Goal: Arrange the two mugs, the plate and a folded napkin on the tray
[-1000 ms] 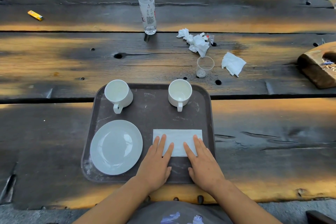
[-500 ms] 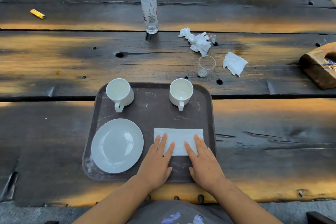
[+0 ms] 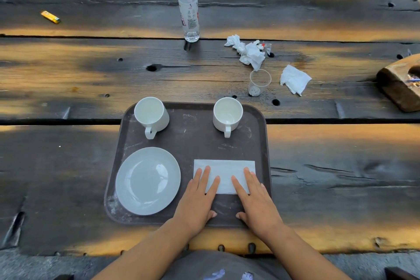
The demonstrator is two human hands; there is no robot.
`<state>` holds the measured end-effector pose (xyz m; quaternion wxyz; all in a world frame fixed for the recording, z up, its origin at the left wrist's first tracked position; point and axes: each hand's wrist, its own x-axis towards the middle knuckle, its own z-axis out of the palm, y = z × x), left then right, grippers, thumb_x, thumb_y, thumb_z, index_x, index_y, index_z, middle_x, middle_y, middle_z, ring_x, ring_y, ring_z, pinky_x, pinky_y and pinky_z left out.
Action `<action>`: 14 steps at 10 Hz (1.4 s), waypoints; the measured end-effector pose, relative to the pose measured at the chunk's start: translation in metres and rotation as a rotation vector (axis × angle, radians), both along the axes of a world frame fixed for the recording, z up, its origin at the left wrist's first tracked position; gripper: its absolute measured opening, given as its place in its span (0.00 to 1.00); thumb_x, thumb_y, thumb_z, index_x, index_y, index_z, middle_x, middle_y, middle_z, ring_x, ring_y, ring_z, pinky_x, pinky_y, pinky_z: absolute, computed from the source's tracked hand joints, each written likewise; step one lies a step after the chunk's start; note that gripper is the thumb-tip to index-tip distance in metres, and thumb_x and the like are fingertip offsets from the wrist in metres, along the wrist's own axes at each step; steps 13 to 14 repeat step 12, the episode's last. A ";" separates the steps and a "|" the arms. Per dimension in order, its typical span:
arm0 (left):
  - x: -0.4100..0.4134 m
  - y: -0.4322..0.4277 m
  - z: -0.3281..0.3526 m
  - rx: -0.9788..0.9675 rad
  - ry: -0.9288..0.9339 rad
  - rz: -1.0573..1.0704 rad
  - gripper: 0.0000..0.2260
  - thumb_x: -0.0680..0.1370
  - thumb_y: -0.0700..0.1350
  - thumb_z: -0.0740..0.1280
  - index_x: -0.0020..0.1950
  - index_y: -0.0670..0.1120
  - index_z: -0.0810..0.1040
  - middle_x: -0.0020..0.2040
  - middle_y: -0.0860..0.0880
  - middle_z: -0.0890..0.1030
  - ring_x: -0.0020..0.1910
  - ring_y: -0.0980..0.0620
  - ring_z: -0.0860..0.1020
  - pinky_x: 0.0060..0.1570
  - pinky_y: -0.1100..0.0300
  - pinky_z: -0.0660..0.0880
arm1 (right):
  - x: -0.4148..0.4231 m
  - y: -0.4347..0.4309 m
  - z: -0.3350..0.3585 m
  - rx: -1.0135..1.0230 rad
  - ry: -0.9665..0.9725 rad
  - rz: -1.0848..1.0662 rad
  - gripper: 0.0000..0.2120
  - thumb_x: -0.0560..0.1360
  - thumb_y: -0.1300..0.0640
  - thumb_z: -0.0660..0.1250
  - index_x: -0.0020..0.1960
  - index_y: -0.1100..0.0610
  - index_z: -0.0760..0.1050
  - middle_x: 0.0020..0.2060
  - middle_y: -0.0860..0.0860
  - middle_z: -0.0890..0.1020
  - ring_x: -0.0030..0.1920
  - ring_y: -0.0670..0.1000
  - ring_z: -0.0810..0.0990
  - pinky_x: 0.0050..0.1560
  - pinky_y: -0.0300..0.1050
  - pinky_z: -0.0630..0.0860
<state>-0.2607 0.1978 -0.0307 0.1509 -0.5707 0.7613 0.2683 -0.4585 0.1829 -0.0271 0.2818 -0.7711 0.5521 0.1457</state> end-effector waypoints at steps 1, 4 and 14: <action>-0.002 -0.001 0.001 -0.002 -0.006 0.002 0.42 0.81 0.55 0.66 0.82 0.49 0.38 0.80 0.41 0.31 0.79 0.39 0.34 0.80 0.46 0.45 | -0.002 -0.002 -0.001 -0.009 -0.008 0.002 0.49 0.77 0.53 0.72 0.82 0.45 0.39 0.80 0.54 0.32 0.81 0.55 0.35 0.80 0.53 0.44; -0.004 -0.001 0.000 -0.008 0.008 0.026 0.42 0.81 0.54 0.66 0.82 0.48 0.38 0.80 0.40 0.31 0.79 0.38 0.34 0.80 0.45 0.45 | -0.003 -0.006 0.000 -0.028 0.006 0.025 0.49 0.77 0.52 0.72 0.82 0.46 0.39 0.80 0.54 0.33 0.81 0.56 0.36 0.80 0.53 0.45; -0.005 0.016 0.037 -0.200 0.110 0.267 0.20 0.83 0.51 0.60 0.73 0.47 0.67 0.74 0.49 0.66 0.73 0.46 0.65 0.69 0.55 0.67 | -0.009 -0.040 0.052 -0.040 -0.078 0.065 0.20 0.81 0.51 0.60 0.71 0.55 0.67 0.68 0.54 0.74 0.66 0.57 0.75 0.62 0.54 0.75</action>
